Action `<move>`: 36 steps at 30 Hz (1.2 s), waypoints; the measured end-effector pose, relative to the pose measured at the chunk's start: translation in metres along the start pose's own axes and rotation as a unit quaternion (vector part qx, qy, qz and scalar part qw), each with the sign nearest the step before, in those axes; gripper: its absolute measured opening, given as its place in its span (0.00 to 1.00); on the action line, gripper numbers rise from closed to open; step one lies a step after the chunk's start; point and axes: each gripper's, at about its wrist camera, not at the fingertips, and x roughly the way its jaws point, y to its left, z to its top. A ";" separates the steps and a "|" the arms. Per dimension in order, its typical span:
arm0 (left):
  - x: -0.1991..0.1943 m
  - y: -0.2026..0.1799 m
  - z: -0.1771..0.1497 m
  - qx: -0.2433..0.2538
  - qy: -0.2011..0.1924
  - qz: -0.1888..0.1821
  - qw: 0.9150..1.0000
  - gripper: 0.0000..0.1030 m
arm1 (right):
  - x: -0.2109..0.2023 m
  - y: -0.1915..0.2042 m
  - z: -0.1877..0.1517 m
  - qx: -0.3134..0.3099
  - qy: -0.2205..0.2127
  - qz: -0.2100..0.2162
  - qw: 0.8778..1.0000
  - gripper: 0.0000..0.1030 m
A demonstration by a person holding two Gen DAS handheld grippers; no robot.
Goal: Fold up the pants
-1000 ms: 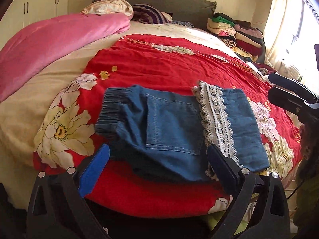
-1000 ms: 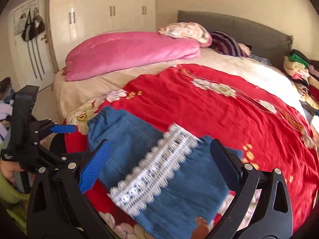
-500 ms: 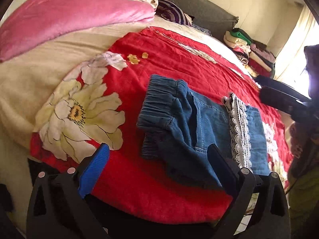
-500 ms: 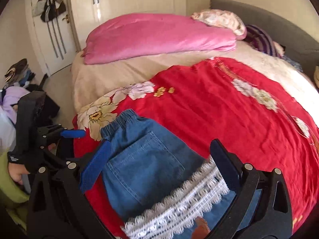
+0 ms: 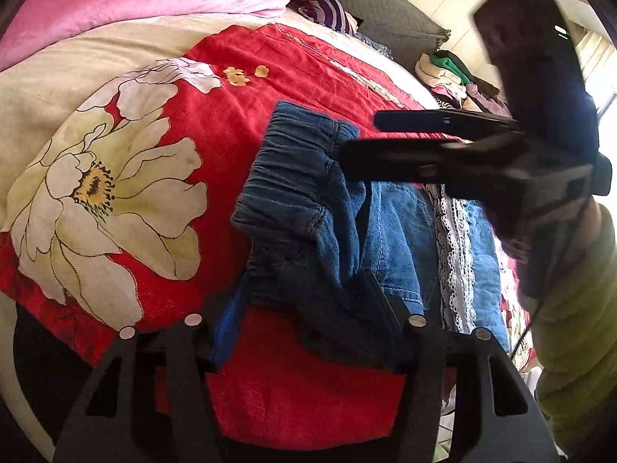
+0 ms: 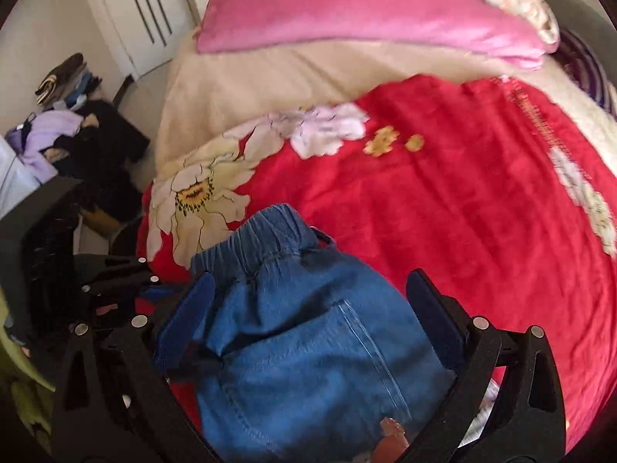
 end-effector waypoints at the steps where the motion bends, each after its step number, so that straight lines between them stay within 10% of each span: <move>1: 0.001 0.001 0.000 0.000 0.000 -0.001 1.000 0.53 | 0.005 0.000 0.001 0.000 0.005 0.004 1.000 0.91; 8: 0.003 0.001 0.000 0.002 0.002 0.002 1.000 0.53 | 0.034 -0.003 0.002 0.023 0.017 0.059 0.998 0.91; 11: 0.003 0.001 0.000 0.002 0.002 0.004 1.000 0.55 | 0.033 -0.003 -0.004 0.024 0.002 0.089 0.996 0.54; 16: -0.004 -0.003 0.002 0.006 -0.002 0.000 1.000 0.73 | 0.005 -0.013 -0.017 0.037 -0.045 0.108 0.992 0.30; 24: -0.015 -0.022 0.003 0.024 -0.017 -0.023 0.999 0.86 | -0.062 -0.031 -0.055 0.056 -0.136 0.126 0.981 0.28; 36: 0.016 -0.097 0.006 0.077 0.021 -0.108 0.991 0.79 | -0.129 -0.055 -0.109 0.064 -0.211 0.105 0.970 0.29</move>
